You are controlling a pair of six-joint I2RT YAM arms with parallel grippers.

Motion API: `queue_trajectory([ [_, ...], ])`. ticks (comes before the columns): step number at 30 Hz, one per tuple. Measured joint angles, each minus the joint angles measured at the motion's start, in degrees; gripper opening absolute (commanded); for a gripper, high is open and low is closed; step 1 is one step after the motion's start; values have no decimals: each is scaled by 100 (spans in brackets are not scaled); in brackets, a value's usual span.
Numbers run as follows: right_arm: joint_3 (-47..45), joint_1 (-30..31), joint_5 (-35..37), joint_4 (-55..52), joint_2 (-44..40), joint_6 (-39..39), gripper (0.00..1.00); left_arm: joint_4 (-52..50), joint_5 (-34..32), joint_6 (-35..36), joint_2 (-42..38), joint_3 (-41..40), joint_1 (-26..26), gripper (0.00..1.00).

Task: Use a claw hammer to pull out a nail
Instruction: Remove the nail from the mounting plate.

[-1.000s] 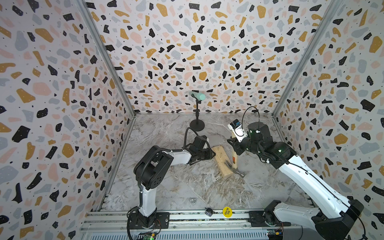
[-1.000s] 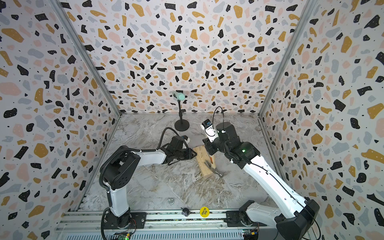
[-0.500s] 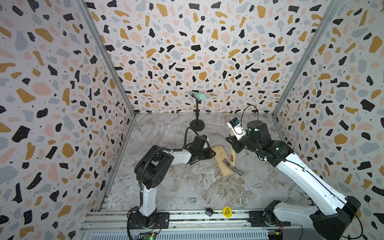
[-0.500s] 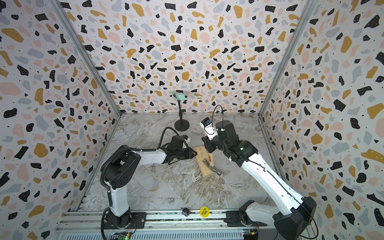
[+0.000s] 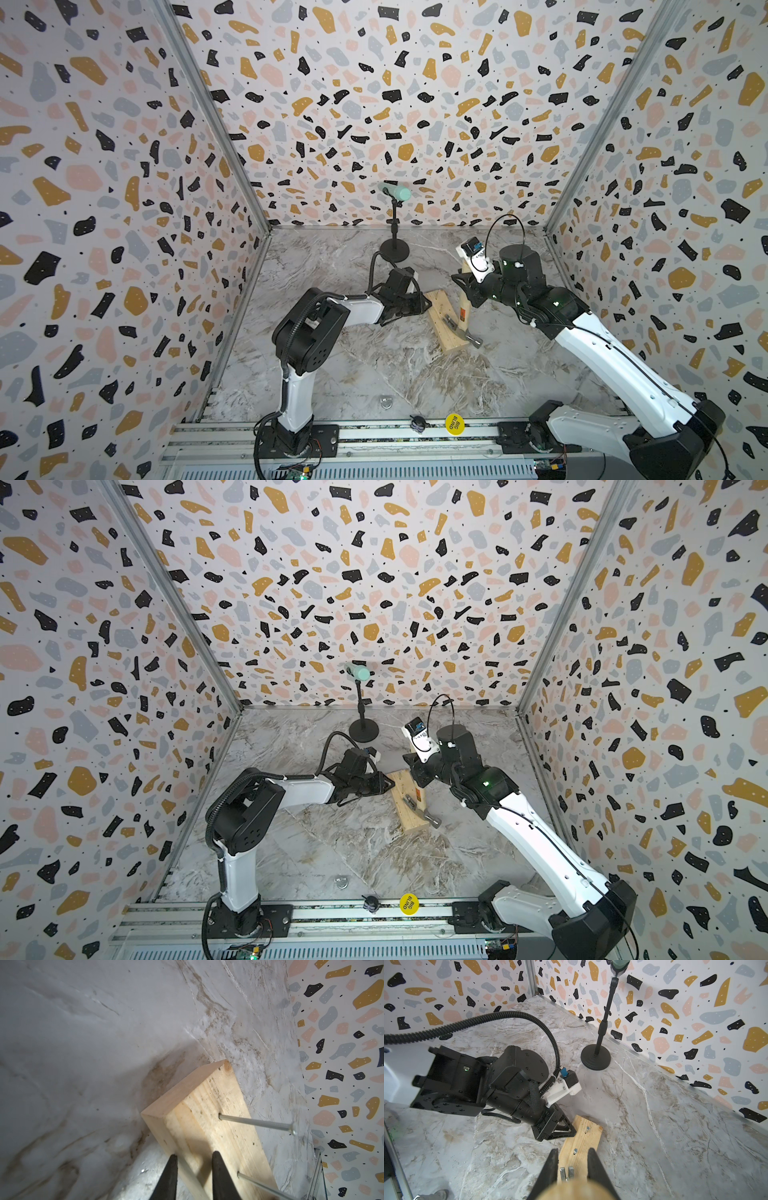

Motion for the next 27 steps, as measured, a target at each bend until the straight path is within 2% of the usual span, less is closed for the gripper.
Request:
queue_trajectory([
  [11,-461,-160,-197,487,-341,48,0,-90,11,0,155,232,13,24],
  [27,-1801,-240,-210,1646,-1567,378,0,2,22,-9,157,186,13,23],
])
